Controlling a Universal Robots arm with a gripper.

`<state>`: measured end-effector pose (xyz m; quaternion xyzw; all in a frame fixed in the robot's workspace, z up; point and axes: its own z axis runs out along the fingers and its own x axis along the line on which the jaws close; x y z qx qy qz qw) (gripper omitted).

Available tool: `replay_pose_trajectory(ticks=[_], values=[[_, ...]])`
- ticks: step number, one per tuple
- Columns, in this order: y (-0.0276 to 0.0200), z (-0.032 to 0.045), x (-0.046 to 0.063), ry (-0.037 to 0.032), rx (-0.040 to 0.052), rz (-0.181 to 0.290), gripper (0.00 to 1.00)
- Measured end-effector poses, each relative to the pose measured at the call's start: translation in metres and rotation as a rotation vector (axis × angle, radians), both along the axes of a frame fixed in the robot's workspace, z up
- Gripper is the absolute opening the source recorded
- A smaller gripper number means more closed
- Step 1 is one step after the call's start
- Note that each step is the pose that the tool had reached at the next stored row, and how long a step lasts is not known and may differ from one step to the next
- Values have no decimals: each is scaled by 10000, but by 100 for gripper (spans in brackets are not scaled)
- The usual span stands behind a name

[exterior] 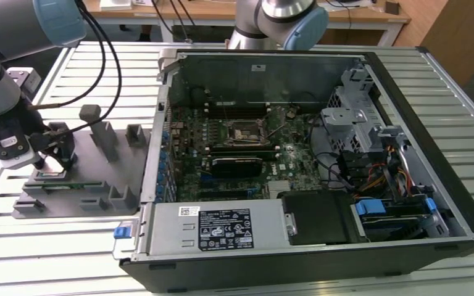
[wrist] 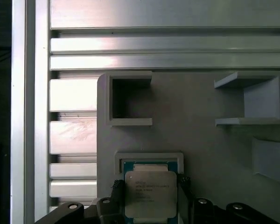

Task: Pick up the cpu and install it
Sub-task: 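Pick up the cpu and move it towards the insertion slot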

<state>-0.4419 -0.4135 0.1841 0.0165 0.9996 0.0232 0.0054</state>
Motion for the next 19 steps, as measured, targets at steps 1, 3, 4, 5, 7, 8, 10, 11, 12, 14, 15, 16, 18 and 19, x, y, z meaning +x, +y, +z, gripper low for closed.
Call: replay_pose_trajectory(ticks=[1, 3, 4, 5, 7, 8, 10, 11, 12, 14, 15, 16, 18, 19], values=[[0, 11, -1, 1, 0, 0, 54], [-1, 43, 0, 2, -8, 0, 54], [-1, 61, 0, 2, -8, 1, 54], [-1, 81, 0, 1, -8, 1, 54], [0, 125, 0, 1, -8, 0, 54], [0, 147, -1, 2, -9, 0, 54], [0, 185, -1, 3, -9, 0, 54], [0, 201, -1, 3, -8, 0, 54], [0, 211, -1, 4, -8, 0, 54], [0, 233, -1, 4, -8, 0, 54], [0, 245, -1, 1, -9, 0, 54], [0, 249, 0, -2, -9, 1, 54], [-1, 261, -1, -1, -8, 0, 54], [-1, 270, -1, -1, -8, 0, 54]])
